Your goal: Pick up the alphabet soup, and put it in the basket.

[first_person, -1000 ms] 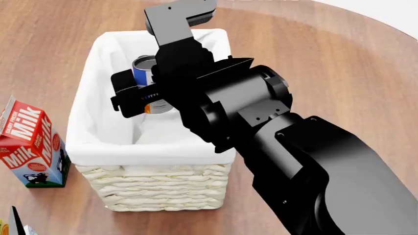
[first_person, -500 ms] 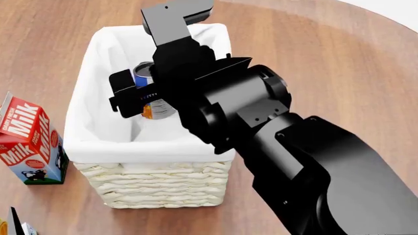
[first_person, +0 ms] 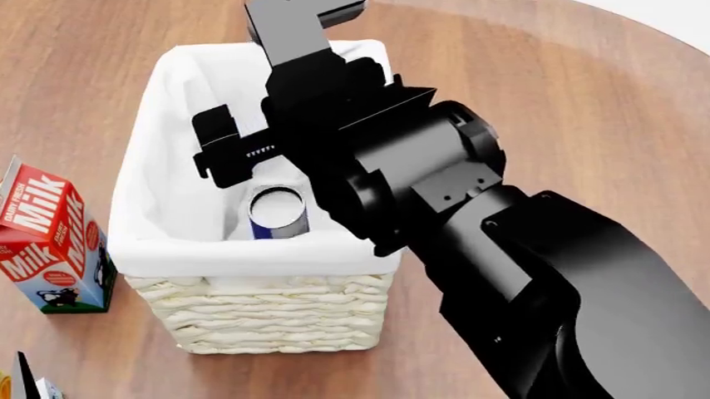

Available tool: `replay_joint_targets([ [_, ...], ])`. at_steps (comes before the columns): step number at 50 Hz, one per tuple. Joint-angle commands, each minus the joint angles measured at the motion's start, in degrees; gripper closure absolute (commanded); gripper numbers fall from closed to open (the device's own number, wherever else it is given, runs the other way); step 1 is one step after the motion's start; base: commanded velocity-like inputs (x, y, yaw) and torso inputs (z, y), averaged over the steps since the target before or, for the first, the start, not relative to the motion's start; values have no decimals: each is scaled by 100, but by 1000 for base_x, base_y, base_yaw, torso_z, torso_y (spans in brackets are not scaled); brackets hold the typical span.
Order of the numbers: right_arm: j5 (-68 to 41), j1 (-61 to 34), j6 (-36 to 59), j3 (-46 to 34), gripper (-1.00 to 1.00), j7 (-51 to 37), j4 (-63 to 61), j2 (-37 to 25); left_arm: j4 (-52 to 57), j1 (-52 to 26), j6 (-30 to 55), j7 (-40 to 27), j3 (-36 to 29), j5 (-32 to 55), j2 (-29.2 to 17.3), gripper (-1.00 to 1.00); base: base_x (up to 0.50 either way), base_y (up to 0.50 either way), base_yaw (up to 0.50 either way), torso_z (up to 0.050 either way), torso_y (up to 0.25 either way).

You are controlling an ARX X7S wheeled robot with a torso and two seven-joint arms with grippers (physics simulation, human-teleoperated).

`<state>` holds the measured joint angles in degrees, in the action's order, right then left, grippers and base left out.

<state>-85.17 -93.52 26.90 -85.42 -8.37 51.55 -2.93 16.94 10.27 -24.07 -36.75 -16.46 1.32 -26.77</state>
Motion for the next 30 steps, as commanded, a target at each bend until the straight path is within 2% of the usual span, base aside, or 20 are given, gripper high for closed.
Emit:
replay_joint_targets([
  [1, 2, -147, -44, 102, -100, -411, -1139, -633, -19, -9, -8, -8, 2, 13, -12, -100, 0, 0, 0, 0, 0],
  [13, 291, -86, -724, 489, -100, -1758, -5292, -2878, -52, -38, 20, -21, -16, -5, 5, -100, 0, 0, 0, 0, 0],
  [17, 617, 167, -1112, 558, -100, -2040, -5991, -3405, -13, -9, 31, -33, 2, 2, -17, -100, 0, 0, 0, 0, 0],
  [18, 751, 488, -1590, 675, -100, -1944, -6402, -3770, 14, 20, 19, -47, 25, 9, -33, -100, 0, 0, 0, 0, 0],
  [21, 1350, 1068, -2357, 732, -100, -2057, -6866, -4260, 15, 27, 8, -59, 36, 11, -36, -100, 0, 0, 0, 0, 0],
  [22, 1795, 1555, -2977, 781, -100, -2263, -7077, -4584, 16, 26, 18, -66, 36, -4, -34, -100, 0, 0, 0, 0, 0],
  [25, 2166, 2224, -3816, 838, -100, -2352, -7238, -4968, 11, 25, 23, -81, 43, -12, -29, -100, 0, 0, 0, 0, 0],
  [28, 3077, 3165, -4953, 914, -100, -3044, -7269, -5374, 74, 79, 19, -118, 82, -14, -48, -100, 0, 0, 0, 0, 0],
  [30, 4501, 3927, -5588, 928, -100, -3987, -7139, -5498, 98, 115, -16, -142, 110, -10, -58, -100, 0, 0, 0, 0, 0],
])
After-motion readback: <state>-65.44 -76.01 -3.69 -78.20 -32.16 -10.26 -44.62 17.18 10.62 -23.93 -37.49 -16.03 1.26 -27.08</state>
